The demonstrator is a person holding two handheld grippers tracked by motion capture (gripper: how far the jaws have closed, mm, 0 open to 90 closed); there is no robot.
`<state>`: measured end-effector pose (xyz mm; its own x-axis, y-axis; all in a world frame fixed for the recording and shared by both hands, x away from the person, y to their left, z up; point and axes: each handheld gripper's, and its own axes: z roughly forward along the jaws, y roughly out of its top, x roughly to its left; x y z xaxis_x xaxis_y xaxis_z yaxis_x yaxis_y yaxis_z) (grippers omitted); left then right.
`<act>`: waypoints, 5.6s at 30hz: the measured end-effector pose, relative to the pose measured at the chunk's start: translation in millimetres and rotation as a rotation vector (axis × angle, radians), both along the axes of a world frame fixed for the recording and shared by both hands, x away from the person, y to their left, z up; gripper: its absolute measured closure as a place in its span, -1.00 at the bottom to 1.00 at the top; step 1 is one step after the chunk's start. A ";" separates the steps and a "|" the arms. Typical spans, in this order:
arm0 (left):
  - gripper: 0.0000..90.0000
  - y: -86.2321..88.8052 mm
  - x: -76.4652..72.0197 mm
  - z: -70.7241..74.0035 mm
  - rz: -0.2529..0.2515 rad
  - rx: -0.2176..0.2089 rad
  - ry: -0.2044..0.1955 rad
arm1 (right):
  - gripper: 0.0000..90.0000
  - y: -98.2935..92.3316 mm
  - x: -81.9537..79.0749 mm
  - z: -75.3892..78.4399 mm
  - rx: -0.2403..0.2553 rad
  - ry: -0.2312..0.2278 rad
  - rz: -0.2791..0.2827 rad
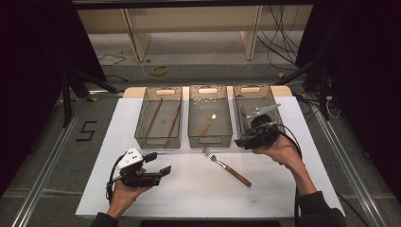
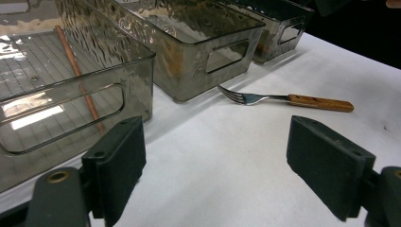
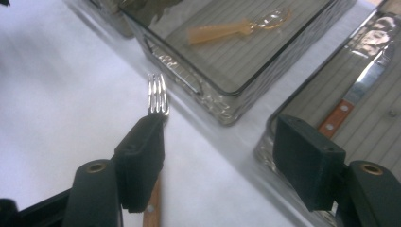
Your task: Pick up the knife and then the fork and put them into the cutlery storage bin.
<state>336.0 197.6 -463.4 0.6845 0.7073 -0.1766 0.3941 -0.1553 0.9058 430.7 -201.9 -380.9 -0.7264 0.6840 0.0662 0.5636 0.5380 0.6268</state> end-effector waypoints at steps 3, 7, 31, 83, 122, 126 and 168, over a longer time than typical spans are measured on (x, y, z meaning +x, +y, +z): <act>-0.56 -0.4 -0.1 -0.1 -0.002 0.002 0.001 | -0.23 5.6 -3.4 -3.3 -0.006 0.013 0.021; -0.56 -2.4 -0.3 -1.2 -0.008 0.009 0.000 | -0.23 14.5 -6.7 -9.3 -0.029 0.031 0.052; -0.56 -3.1 -1.4 -0.5 -0.013 0.017 -0.011 | -0.15 34.1 -15.3 -38.3 -0.153 0.121 0.132; -0.56 -3.0 -1.3 -0.7 -0.016 0.029 -0.013 | 0.57 51.1 -26.7 -78.4 -0.341 0.205 0.207; -0.56 -2.1 -1.4 -0.9 -0.012 0.025 -0.010 | 0.73 45.0 -26.9 -65.6 -0.271 0.184 0.224; -0.56 -1.9 -1.4 -0.9 -0.012 0.024 -0.011 | 0.73 43.8 -26.8 -62.8 -0.259 0.177 0.225; -0.56 -1.6 -0.7 -2.0 -0.007 0.022 -0.014 | 0.73 28.8 -18.6 -17.2 -0.091 0.070 0.178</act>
